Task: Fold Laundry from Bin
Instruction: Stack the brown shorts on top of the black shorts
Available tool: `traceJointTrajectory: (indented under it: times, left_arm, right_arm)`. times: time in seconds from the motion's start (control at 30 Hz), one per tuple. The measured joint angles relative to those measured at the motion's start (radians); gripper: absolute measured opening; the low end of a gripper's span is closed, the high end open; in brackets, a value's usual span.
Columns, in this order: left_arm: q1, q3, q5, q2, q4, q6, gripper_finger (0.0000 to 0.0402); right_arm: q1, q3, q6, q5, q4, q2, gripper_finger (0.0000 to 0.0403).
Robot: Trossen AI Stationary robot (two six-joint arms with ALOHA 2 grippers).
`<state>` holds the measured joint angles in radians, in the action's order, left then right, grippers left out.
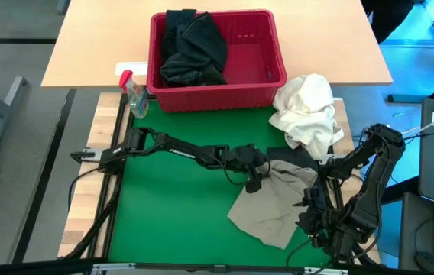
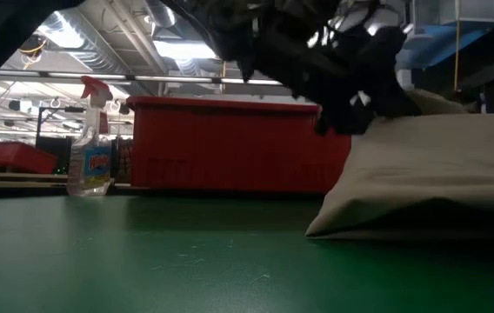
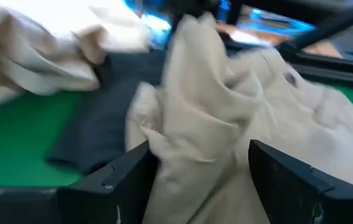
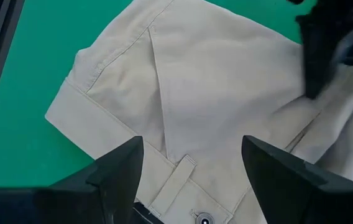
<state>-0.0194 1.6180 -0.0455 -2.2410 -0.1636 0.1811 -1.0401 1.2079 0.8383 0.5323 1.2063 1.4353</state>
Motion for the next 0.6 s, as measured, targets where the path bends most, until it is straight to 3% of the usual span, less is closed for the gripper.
traceJointTrajectory:
  times: [0.17,0.47,0.6]
  left_arm:
    - [0.011,-0.002,0.060,-0.025,-0.030,0.046,0.0213]
    - [-0.001,-0.002,0.107,-0.004,-0.017,0.079,0.0028]
    - [-0.023,-0.002,0.075,0.046,0.029,0.083,0.0020]
  right_arm:
    - [0.000,0.000,-0.003,0.000,-0.001,0.000,0.0271]
    - [0.000,0.000,-0.005,0.014,-0.001,0.000,0.0271]
    - [0.000,0.000,-0.004,0.018,-0.003,0.000,0.0271]
